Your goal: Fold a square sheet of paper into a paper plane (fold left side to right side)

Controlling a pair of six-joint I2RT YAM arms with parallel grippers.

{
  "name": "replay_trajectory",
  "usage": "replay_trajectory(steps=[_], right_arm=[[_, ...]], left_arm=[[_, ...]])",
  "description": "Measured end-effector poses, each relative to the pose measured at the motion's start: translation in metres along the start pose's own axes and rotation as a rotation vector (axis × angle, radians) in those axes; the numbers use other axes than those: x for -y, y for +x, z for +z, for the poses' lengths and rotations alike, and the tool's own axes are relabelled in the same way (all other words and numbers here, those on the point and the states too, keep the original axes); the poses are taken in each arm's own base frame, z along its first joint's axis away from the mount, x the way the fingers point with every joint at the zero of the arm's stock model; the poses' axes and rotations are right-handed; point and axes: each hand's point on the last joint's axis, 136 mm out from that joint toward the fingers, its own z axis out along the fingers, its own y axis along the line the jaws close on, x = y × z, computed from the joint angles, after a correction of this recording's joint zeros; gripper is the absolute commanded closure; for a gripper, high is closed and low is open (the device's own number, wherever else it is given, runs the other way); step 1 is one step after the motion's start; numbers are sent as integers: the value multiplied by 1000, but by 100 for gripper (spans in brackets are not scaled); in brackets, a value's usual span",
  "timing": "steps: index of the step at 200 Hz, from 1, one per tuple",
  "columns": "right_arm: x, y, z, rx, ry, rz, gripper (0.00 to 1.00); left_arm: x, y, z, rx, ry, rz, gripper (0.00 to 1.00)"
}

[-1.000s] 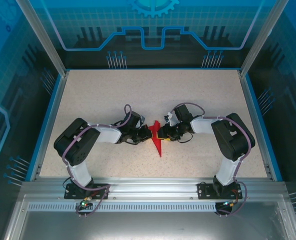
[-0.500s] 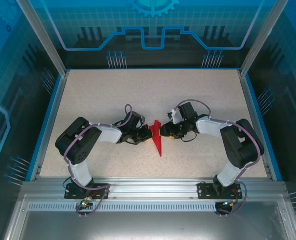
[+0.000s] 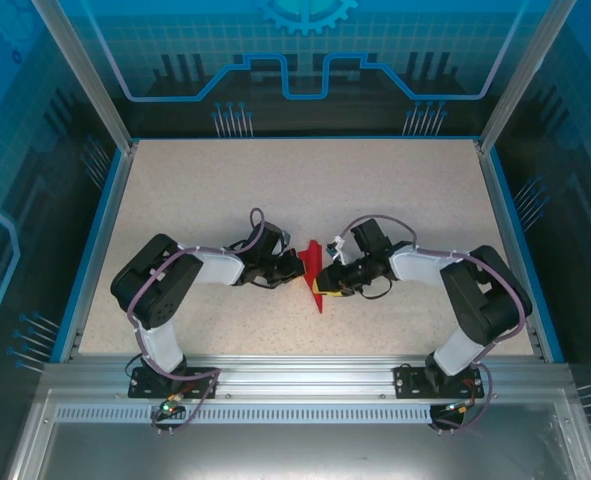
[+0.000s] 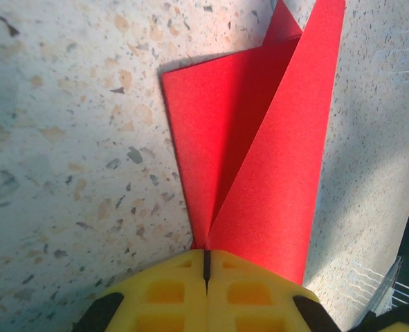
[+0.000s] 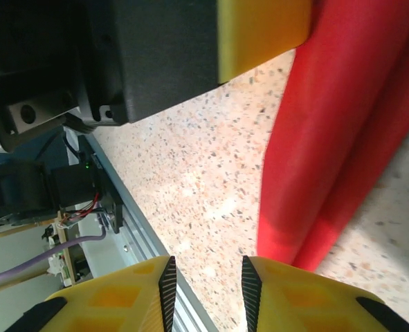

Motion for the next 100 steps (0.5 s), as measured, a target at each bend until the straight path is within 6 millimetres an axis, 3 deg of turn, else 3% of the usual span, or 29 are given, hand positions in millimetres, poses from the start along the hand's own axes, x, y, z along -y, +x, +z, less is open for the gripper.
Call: replay_trajectory(steps=[24, 100], right_arm=[[-5, 2, 7, -11, -14, -16, 67], [6, 9, 23, -55, 5, 19, 67]], left_arm=[[0, 0, 0, -1, -2, -1, 100], [2, -6, 1, 6, -22, 19, 100]])
